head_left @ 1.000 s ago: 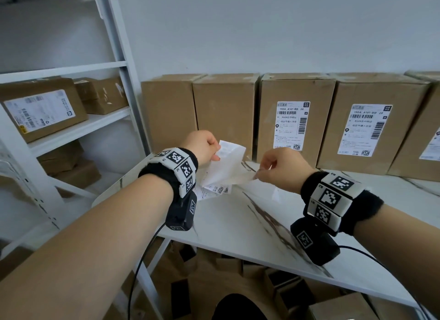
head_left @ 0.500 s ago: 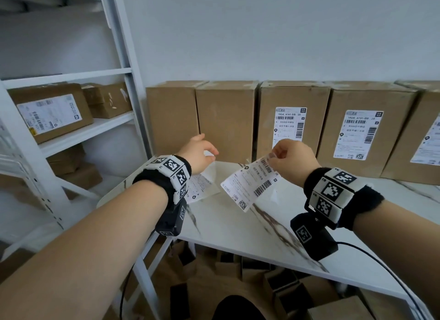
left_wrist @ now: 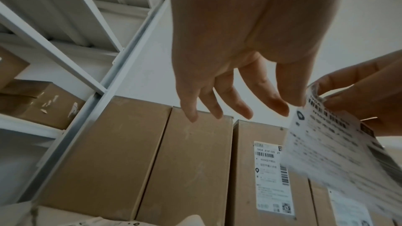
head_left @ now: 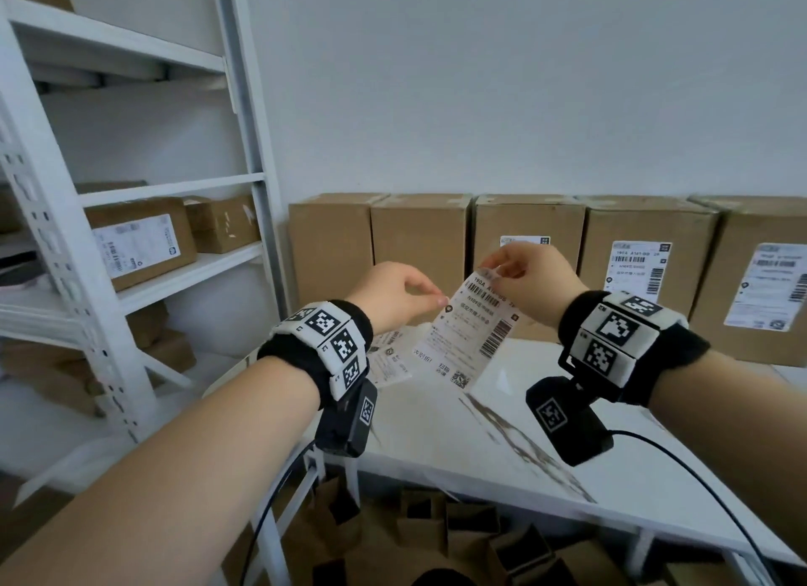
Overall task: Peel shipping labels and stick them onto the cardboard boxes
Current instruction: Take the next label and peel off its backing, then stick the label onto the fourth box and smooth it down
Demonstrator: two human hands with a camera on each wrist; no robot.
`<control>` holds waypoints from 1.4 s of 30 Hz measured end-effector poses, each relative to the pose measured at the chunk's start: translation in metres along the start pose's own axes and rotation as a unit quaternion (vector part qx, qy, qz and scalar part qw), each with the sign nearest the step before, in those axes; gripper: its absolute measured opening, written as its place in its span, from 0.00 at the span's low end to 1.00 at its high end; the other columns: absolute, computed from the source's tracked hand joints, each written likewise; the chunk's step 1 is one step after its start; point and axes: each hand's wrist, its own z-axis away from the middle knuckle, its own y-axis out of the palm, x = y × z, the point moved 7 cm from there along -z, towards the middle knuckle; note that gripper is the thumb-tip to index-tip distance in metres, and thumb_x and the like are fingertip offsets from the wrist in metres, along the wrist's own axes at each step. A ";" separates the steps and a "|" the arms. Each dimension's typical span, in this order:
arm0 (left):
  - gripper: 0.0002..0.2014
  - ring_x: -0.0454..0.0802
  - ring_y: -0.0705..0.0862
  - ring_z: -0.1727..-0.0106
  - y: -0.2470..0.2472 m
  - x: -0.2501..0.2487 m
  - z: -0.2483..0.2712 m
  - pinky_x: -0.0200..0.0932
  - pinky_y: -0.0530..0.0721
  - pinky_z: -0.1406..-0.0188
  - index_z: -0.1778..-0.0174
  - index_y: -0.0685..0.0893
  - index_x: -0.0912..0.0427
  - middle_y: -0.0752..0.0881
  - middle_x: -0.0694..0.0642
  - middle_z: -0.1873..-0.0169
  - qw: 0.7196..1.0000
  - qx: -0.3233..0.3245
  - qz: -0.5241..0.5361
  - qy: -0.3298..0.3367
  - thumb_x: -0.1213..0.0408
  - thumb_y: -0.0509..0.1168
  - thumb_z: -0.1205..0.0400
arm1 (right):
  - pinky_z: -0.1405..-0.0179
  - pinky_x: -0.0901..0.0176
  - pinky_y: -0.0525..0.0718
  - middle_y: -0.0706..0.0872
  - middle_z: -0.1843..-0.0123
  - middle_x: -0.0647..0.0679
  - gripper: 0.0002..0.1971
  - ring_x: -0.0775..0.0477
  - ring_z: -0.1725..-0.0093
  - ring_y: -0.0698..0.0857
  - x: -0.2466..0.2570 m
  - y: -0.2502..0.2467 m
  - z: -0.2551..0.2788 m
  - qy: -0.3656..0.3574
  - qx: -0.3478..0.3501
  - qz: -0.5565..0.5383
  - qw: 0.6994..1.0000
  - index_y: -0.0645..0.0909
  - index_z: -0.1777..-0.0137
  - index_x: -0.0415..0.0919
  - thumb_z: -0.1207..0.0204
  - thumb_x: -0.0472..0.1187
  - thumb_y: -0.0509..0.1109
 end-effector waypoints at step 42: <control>0.27 0.59 0.55 0.18 -0.058 0.080 -0.146 0.57 0.58 0.20 0.19 0.58 0.55 0.59 0.52 0.18 0.963 -0.101 -0.249 -0.034 0.65 0.55 0.15 | 0.20 0.45 0.57 0.68 0.21 0.49 0.08 0.42 0.19 0.56 -0.001 0.055 -0.154 -0.100 -0.001 0.325 0.940 0.89 0.53 0.49 0.26 0.49 0.70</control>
